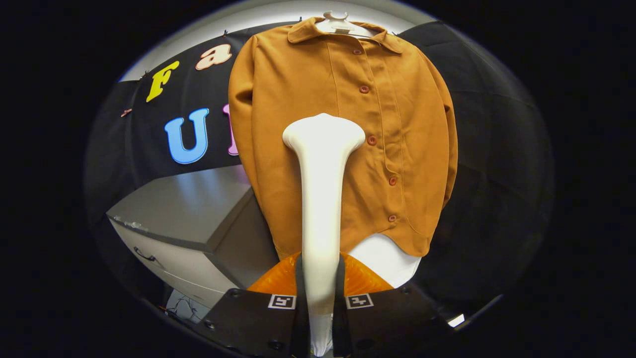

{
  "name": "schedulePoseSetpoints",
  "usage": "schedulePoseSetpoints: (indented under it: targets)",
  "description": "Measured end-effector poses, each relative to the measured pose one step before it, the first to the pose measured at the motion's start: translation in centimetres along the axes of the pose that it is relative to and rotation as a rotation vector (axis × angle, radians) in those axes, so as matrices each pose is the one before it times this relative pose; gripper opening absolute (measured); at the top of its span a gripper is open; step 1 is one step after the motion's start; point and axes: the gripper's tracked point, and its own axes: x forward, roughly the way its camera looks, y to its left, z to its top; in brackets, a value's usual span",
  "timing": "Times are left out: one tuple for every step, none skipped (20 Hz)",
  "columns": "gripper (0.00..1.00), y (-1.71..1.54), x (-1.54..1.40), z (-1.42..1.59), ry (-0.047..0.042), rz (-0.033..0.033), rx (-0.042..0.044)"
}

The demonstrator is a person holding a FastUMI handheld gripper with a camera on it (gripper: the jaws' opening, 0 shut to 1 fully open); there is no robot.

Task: Iron the clothes twice with a garment steamer, once on the left side and once on the right side.

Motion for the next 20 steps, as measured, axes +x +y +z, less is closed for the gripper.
schedulePoseSetpoints:
  targets:
    - [0.21, -0.002, -0.027, -0.345, 0.01346, -0.00047, -0.00063]
    - [0.21, -0.130, -0.112, -0.580, 0.01548, -0.00111, -0.00126]
    - [0.21, -0.015, -0.020, -0.485, 0.01251, 0.00076, 0.00038]
    - [0.21, -0.015, -0.119, -0.561, 0.00856, 0.00136, 0.00083]
    - [0.21, -0.048, -0.249, -0.377, 0.01048, -0.00005, -0.00035]
    - [0.21, -0.121, -0.206, -0.326, 0.00884, -0.00031, -0.00275]
    - [0.21, -0.038, -0.336, -0.383, 0.00843, 0.00082, -0.00148]
    - [0.21, -0.092, -0.445, -0.397, 0.00587, 0.00332, 0.00389]
    - [0.21, 0.036, -0.392, -0.186, -0.00120, 0.00532, 0.00647]
    - [0.21, 0.189, -0.466, -0.172, -0.00099, 0.00597, 0.00587]
    - [0.21, 0.104, -0.535, -0.044, -0.00202, 0.00450, 0.00196]
    - [0.21, 0.009, -0.639, 0.002, -0.00444, 0.00498, 0.00037]
    - [0.21, 0.117, -0.663, 0.299, -0.00902, 0.00462, -0.00071]
    - [0.21, 0.085, -0.652, 0.583, -0.01424, 0.00672, 0.00064]
    - [0.21, 0.100, -0.689, 0.685, -0.01663, 0.00487, 0.00321]
    - [0.21, 0.150, -0.790, 0.931, -0.01975, 0.00597, 0.00526]
    - [0.21, 0.157, -0.735, 1.154, -0.02317, 0.00589, 0.00394]
    - [0.21, 0.189, -0.815, 1.307, -0.02750, 0.00592, -0.00057]
    - [0.21, 0.165, -0.669, 1.542, -0.03212, 0.00477, -0.00449]
    - [0.21, 0.184, -0.633, 1.826, -0.03808, 0.00417, -0.00508]
